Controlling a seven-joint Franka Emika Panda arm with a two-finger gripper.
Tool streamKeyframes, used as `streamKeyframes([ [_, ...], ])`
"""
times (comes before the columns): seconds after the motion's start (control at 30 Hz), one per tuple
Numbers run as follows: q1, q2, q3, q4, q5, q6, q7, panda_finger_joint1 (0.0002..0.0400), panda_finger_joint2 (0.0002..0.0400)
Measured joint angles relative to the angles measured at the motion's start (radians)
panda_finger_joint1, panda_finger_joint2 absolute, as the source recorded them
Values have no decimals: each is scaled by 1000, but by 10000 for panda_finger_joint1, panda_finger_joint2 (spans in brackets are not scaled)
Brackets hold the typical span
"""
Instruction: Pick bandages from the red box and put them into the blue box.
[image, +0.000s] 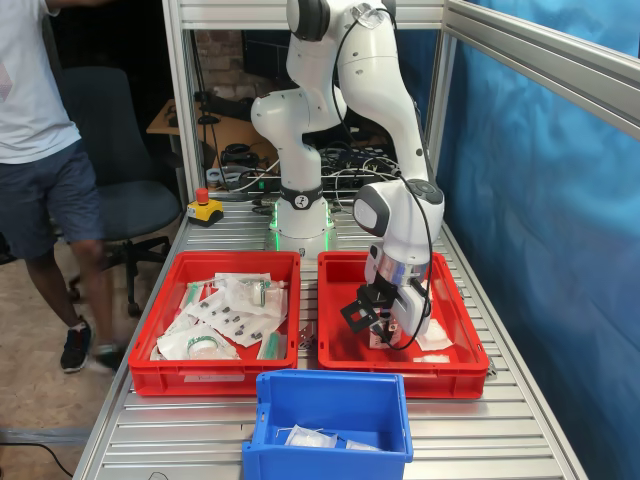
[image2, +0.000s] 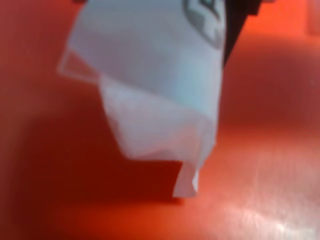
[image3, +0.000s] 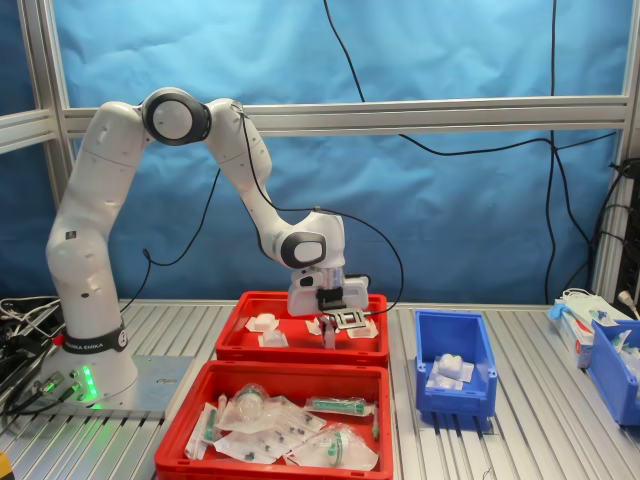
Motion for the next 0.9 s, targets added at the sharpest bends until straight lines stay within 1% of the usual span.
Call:
streamKeyframes([
  [0.2,0,-6,-29,0,0,-1,0,67,67],
  [0.33,0,-24,-55,0,0,-20,0,67,67],
  [0.47,0,-48,-73,1,0,-60,0,67,67],
  [0.5,0,-70,-84,4,0,-92,0,67,67],
  [0.53,0,-70,-84,4,0,-92,0,66,66],
  [0.67,0,-98,-98,16,0,-133,0,66,66],
  [0.8,0,-137,-118,53,0,-195,0,67,67],
  [0.9,0,-154,-127,78,0,-227,0,67,67],
])
